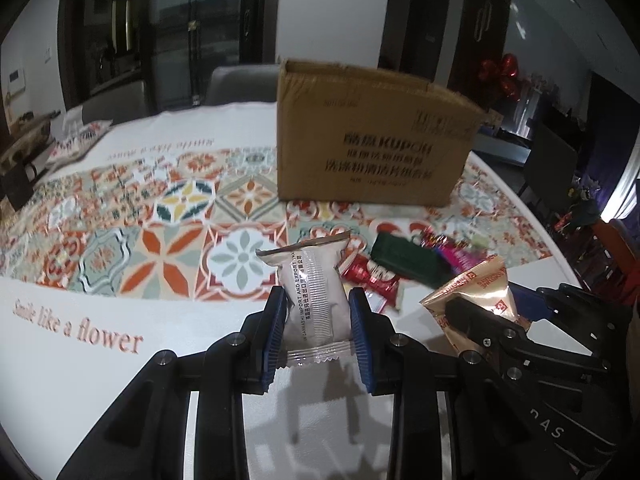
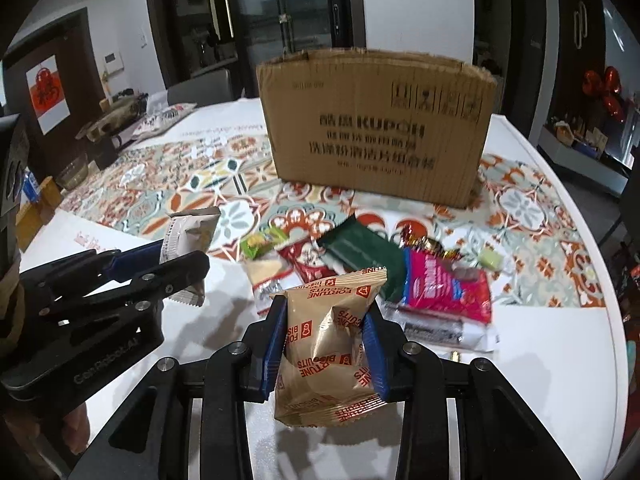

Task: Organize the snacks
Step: 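Carry both packets over the cardboard box and open both tools to drop them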

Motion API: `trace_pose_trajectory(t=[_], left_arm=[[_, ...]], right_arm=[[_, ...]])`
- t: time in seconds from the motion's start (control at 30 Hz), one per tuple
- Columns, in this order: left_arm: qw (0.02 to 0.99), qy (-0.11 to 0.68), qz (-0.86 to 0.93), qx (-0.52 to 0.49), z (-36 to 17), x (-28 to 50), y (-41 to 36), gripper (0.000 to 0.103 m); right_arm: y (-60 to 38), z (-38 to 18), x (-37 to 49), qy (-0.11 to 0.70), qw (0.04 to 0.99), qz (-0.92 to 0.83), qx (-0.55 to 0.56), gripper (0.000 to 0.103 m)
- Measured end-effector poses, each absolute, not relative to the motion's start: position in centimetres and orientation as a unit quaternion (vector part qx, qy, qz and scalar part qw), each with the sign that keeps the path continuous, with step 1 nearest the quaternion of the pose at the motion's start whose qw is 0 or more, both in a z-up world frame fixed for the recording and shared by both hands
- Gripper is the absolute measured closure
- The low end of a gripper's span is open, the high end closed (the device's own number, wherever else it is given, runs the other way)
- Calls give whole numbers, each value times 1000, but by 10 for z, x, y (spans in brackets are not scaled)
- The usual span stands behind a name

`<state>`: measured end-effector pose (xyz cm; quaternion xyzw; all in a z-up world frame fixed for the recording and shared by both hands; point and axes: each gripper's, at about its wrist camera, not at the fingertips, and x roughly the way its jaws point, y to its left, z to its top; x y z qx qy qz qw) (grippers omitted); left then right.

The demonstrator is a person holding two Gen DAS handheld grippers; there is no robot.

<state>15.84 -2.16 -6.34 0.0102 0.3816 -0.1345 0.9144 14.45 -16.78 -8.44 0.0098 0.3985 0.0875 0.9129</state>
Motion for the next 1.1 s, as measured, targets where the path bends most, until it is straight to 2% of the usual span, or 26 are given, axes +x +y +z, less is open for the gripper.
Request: trace_pose_trajectory(t=[0.53, 1.1], left_arm=[[921, 338, -194, 22, 16, 180, -38, 71], [921, 326, -204, 64, 65, 276, -66, 71]], right_arm=[[-191, -7, 157, 316, 945, 83, 14, 66], [-217, 52, 240, 296, 953, 63, 4, 65]])
